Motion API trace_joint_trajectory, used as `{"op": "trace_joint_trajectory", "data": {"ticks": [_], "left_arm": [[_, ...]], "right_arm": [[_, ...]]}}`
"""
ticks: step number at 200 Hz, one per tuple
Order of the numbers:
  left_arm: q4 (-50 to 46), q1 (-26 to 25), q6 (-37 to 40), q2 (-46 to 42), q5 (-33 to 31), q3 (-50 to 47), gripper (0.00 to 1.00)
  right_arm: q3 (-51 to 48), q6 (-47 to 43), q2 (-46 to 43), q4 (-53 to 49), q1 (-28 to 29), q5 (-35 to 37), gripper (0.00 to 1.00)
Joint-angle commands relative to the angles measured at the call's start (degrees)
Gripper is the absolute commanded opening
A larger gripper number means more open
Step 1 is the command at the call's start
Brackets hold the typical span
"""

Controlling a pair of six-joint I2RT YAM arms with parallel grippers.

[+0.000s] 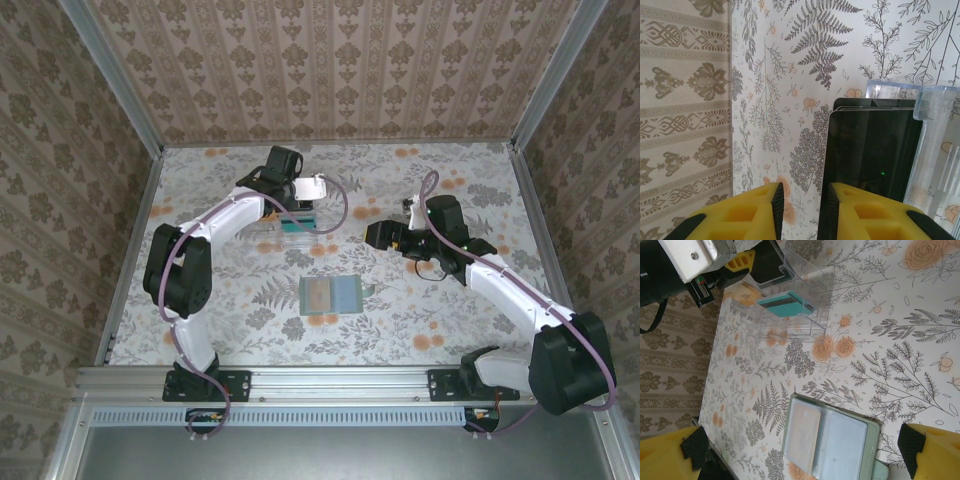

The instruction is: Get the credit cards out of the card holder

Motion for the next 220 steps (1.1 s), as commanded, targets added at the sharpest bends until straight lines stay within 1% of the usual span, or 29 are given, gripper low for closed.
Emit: {"op": "trace_joint_trajectory", "data": {"ticks": [1,13,35,42,60,73,95,124,142,147,157,165,177,178,184,200,207,211,220], "left_arm": [[-0.96,0.12,-3.47,-2.88,1.49,0.86,0.33],[-1.17,-0.22,-5.37,-4.49,1.78,0.37,0.33],[-2.58,-0.95,-9.19,-8.37,2.80,-1.20,0.40],[-2.98,-1.28,-10.46,-9.72,3.05,-2.13,0.43],[-3.80,-2.24,-14.53,-13.68,3.40,-5.20,0.44],[-3.73,-2.94,-18.35,-16.87,3.58,-7.87,0.48],[-2.38,-3.86,-28.36,-22.82,3.28,-13.07,0.61],[-1.74,-3.62,-46.49,-31.26,6.81,-19.35,0.63],[-2.67,-3.09,-60.95,-35.40,8.46,-22.45,0.68],[-3.35,-2.84,-64.87,-36.23,9.22,-23.10,0.69],[-4.96,-2.45,-71.36,-37.48,11.23,-24.64,0.70],[-6.07,-2.24,-76.30,-38.22,12.21,-25.98,0.70],[-6.95,-2.08,-84.17,-39.00,12.82,-28.87,0.67],[-6.95,-2.06,-84.79,-39.01,13.03,-29.06,0.67],[-6.52,-2.04,-87.44,-39.27,14.69,-31.06,0.64],[-4.27,-2.03,-94.38,-39.63,19.13,-35.80,0.57],[-2.60,-2.03,-97.40,-39.70,20.74,-37.93,0.56],[-1.44,-2.12,-98.96,-39.80,21.66,-39.27,0.56],[1.75,-2.25,-102.28,-39.97,23.46,-42.27,0.55]], "right_arm": [[1.30,0.68,0.49,0.87,-0.29,-1.64,1.00],[1.36,0.60,0.69,0.78,-0.35,-1.60,1.00],[1.56,0.02,1.15,0.30,-0.08,-1.48,1.00],[1.56,-0.10,1.23,0.13,0.11,-1.35,1.00],[1.65,-0.96,1.33,-0.94,1.03,-0.49,1.00],[1.59,-1.43,1.41,-1.64,2.02,0.42,1.00],[1.06,-1.86,1.25,-2.51,4.13,2.48,1.00],[0.95,-3.24,1.62,-4.14,8.39,6.14,1.00],[1.10,-4.47,2.48,-5.75,12.08,9.66,0.90],[1.04,-4.67,2.80,-5.90,13.00,10.51,0.85],[0.82,-4.71,3.67,-6.02,14.91,12.13,0.78],[0.56,-4.47,4.48,-5.87,16.12,12.87,0.70],[0.08,-4.03,5.83,-5.38,17.75,14.05,0.57],[0.03,-3.99,6.10,-5.45,18.01,14.35,0.55],[-0.02,-3.90,6.78,-5.57,18.74,15.20,0.51],[-0.54,-3.32,8.65,-5.53,20.77,17.41,0.42],[-0.78,-3.04,8.71,-5.47,21.58,18.47,0.39],[-0.87,-2.89,10.51,-5.38,21.96,19.02,0.38],[-1.22,-2.61,11.52,-5.28,22.53,19.75,0.36]]}}
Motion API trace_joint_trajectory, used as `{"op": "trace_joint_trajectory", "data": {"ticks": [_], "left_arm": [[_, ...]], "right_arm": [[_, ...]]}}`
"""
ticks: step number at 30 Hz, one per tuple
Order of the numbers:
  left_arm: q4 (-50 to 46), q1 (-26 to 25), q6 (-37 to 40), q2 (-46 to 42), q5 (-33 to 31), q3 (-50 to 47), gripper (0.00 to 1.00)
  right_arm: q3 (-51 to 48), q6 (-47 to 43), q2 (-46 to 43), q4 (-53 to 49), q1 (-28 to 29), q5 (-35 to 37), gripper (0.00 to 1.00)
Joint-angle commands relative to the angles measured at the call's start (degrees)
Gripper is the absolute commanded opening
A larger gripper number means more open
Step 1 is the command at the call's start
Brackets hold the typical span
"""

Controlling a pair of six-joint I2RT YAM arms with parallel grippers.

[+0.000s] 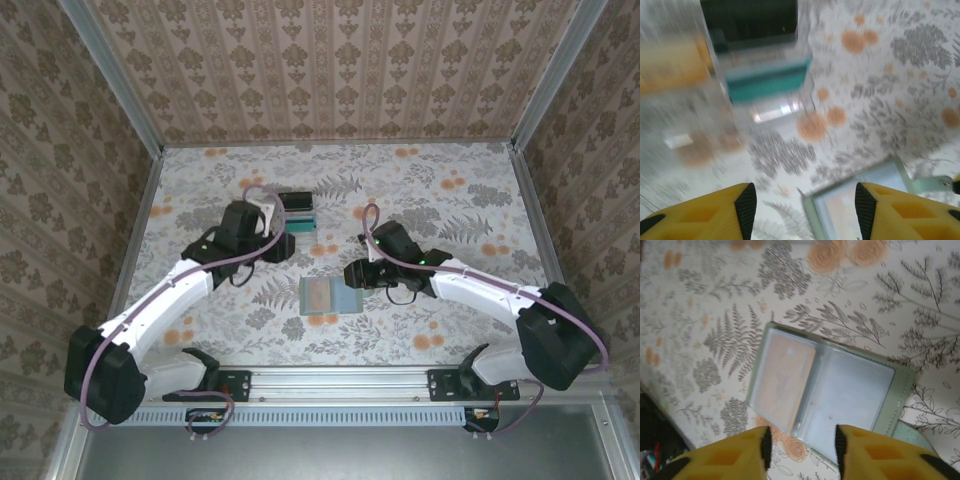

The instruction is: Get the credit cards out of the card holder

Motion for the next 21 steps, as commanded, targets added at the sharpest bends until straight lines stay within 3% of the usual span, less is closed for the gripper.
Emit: {"op": "trace_joint_trajectory", "data": {"ticks": [1,6,14,21], "left_arm": [[4.85,-0.05,-17.96,-0.59,8.35,-6.82,0.55],[11.60,-0.44,-25.63,-1.26,9.49,-14.51,0.54],[17.61,-2.11,-33.12,4.09,12.52,-18.02,0.54],[22.02,-5.84,-32.13,12.55,15.42,-15.78,0.52]], "right_arm": [[-1.17,0.54,3.00,-1.07,1.92,5.51,0.36],[-3.45,2.92,5.14,-0.33,2.47,8.12,0.29],[-5.18,3.56,7.08,-0.04,2.82,10.19,0.29],[-5.18,4.02,10.04,1.69,3.24,9.05,0.21]]}}
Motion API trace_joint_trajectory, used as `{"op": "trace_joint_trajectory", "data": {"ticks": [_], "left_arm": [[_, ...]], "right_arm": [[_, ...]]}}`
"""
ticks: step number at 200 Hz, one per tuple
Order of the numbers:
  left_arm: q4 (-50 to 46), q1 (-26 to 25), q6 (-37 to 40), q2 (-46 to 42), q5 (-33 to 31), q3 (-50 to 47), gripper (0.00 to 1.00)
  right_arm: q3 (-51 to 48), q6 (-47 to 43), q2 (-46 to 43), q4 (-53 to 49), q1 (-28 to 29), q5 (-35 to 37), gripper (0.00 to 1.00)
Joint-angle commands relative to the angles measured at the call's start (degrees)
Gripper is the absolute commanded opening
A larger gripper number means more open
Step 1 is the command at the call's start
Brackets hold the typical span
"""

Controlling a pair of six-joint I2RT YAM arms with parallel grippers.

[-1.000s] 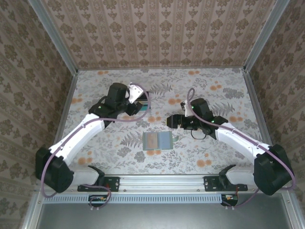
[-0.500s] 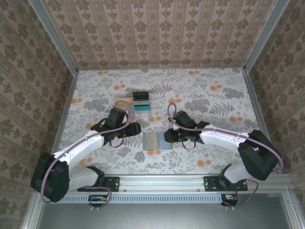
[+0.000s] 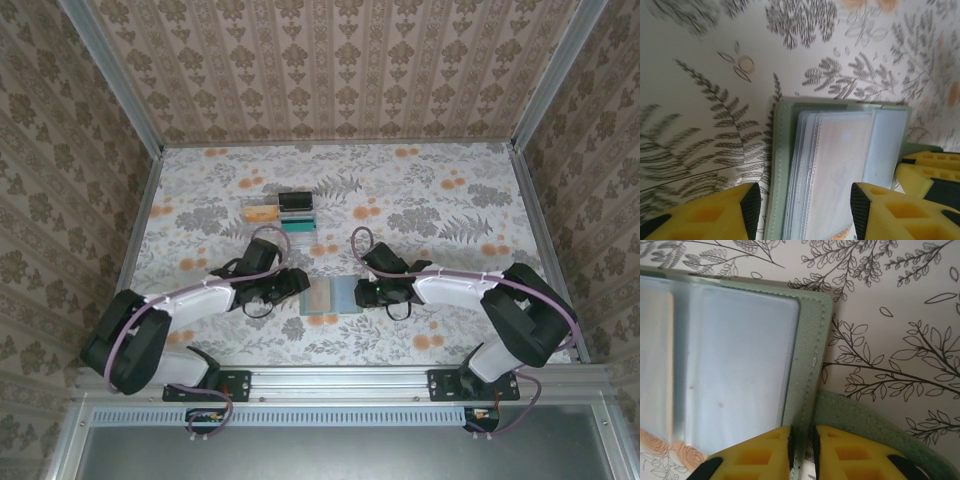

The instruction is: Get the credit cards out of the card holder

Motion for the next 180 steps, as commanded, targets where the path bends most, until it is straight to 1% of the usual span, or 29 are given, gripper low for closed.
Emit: {"op": "trace_joint_trajectory", "data": {"ticks": [1,16,55,65,78,99,127,155,166,180], "left_arm": [[2.99,-1.46,-0.86,2.86,2.89,1.80,0.52],[3.06,-2.02,-0.52,4.12,3.16,2.53,0.51],[2.68,-2.60,0.03,5.69,3.57,3.10,0.49],[2.06,-2.58,0.30,5.41,3.32,3.38,0.49],[-0.15,-2.76,0.78,4.17,1.66,3.91,0.49],[-4.17,-2.81,2.47,1.50,-0.82,5.32,0.49],[-5.93,-2.96,3.20,-0.17,-1.53,6.36,0.49],[-6.61,-3.62,3.13,0.61,-1.77,6.87,0.49],[-8.65,-3.99,3.52,0.63,-3.38,7.48,0.49],[-11.57,-4.52,3.46,-0.66,-7.21,7.99,0.49]], "right_arm": [[-0.50,0.88,1.63,1.12,0.73,0.71,0.21],[-0.59,1.11,2.03,1.32,0.92,0.67,0.18],[-1.03,1.55,2.39,1.78,1.19,0.68,0.17],[-1.03,1.56,2.47,1.76,1.17,0.72,0.15],[-1.02,1.64,2.48,1.78,1.19,0.72,0.11],[-1.04,1.78,2.52,1.89,1.23,0.77,0.10],[-1.03,1.83,2.60,2.02,1.35,0.80,0.10],[-1.08,2.08,2.66,2.06,1.53,0.78,0.08],[-1.03,2.21,2.67,2.09,1.62,0.77,0.06],[-1.03,2.24,2.66,2.09,1.78,0.80,0.05]]}}
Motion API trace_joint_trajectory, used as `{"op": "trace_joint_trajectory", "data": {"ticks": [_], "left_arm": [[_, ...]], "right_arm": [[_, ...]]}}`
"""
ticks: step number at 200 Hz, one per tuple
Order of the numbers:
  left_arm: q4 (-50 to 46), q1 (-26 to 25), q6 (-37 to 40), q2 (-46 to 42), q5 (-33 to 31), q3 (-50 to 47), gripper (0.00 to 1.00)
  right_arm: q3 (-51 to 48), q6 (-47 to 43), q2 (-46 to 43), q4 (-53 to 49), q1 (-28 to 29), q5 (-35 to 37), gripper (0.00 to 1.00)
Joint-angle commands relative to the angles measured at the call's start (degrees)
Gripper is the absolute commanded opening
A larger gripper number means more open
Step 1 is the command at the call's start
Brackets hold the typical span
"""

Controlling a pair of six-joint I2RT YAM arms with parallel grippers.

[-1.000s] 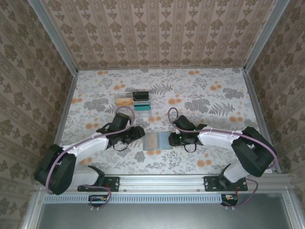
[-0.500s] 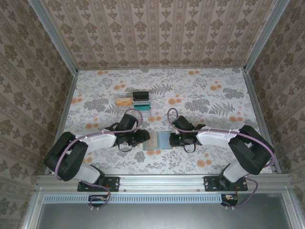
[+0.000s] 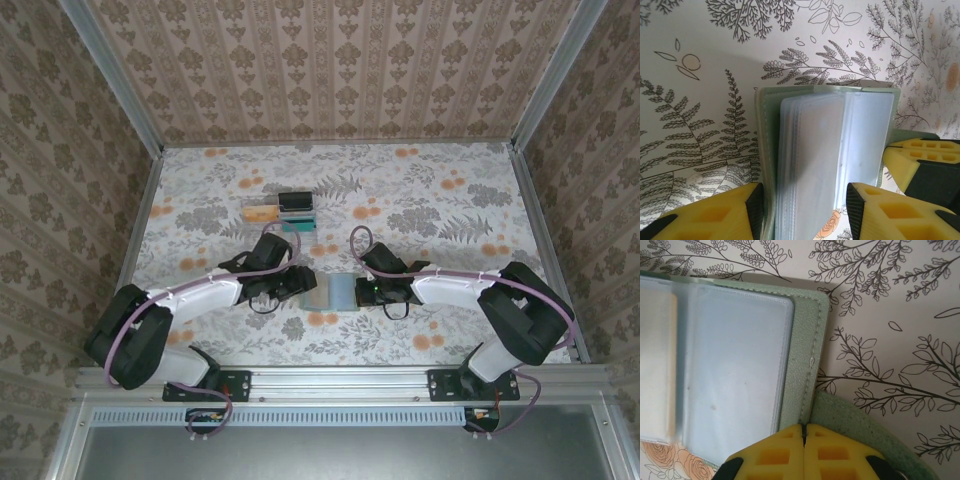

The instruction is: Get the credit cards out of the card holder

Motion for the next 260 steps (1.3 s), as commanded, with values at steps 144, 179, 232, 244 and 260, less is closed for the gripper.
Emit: {"op": "trace_joint_trajectory", "data": {"ticks": [144,179,232,244,260], "left_arm": [[-0.90,-1.43,1.41,2.80,0.21,1.49,0.49],[-1.81,-1.42,1.47,3.74,0.38,1.42,0.49],[-4.74,-1.58,1.47,3.77,-1.58,2.32,0.48],[-4.77,-1.61,1.67,3.42,-1.71,2.25,0.48],[-4.47,-1.61,1.86,3.88,-1.08,2.26,0.48]], "right_arm": [[-1.36,1.02,1.46,-0.25,1.65,0.52,0.06],[-1.25,1.19,1.80,-0.06,1.65,0.45,0.06],[-1.12,1.13,2.08,0.04,1.74,0.36,0.06],[-1.16,1.19,2.13,0.02,1.73,0.37,0.06],[-1.21,1.19,2.17,0.14,1.74,0.37,0.06]]}}
